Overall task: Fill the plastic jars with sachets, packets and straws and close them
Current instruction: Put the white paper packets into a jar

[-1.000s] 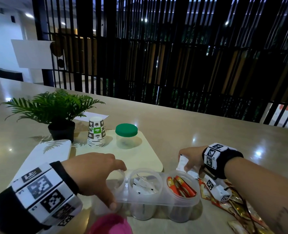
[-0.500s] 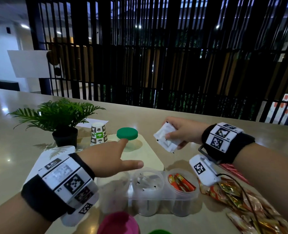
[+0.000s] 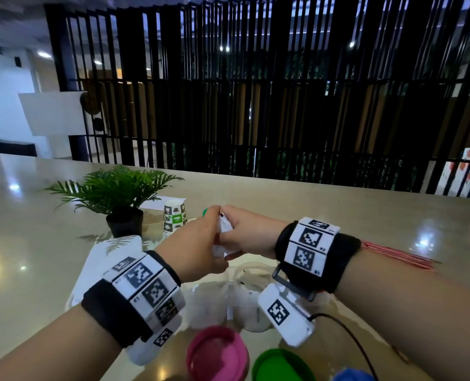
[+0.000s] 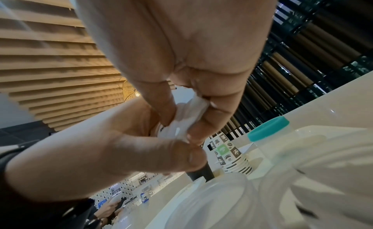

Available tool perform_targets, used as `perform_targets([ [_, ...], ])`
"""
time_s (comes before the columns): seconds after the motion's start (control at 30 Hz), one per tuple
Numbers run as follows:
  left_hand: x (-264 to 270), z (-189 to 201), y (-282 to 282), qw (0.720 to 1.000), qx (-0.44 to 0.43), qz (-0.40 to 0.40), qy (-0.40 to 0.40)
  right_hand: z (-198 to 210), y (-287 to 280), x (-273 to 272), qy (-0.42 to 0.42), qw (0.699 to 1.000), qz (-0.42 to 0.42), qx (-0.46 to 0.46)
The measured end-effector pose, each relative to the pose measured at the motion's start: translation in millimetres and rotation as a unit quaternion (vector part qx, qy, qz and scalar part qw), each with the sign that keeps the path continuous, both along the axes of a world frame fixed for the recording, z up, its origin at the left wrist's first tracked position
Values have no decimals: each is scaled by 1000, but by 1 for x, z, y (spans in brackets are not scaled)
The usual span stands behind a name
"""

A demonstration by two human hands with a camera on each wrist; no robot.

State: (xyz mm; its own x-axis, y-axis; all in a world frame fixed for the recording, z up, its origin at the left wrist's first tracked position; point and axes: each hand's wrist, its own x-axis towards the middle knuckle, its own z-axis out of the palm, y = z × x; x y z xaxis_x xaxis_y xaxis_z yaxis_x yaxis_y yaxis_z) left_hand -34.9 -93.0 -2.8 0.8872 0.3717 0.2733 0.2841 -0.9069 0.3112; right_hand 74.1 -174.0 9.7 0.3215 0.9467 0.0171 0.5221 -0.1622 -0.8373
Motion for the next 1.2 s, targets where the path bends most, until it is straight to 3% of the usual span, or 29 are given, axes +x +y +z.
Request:
perform_targets([
  [0.23,-5,-12,8,1000,-13,13,-2,-10,3,-11,-2,999,-39,-18],
  [0.33,-6,-20,11,1000,-20,-2,-13,-13,6,-13,-69,996,-51,-27],
  [0.53,-18,-16,25,989,-136,-62,7,-16,0,-2,-116,990,-72,-34],
  [0.6,-21,-10,34,994,-99,-45,10,-15,-5,6,-100,991,-89,-21],
  [0.73,-13,-6,33,988,15,-49,149,-18,-14,16,-91,990,-98,-40],
  [0.9,5,-23,29,955,41,-2,294,-26,-15,13,-101,988,-96,-61],
  [1.1,12,-43,27,956,35,25,289,-27,-15,10,-103,989,-89,-64],
  [1.2,10,-39,30,962,-17,17,272,-26,-14,9,-99,990,-94,-47],
])
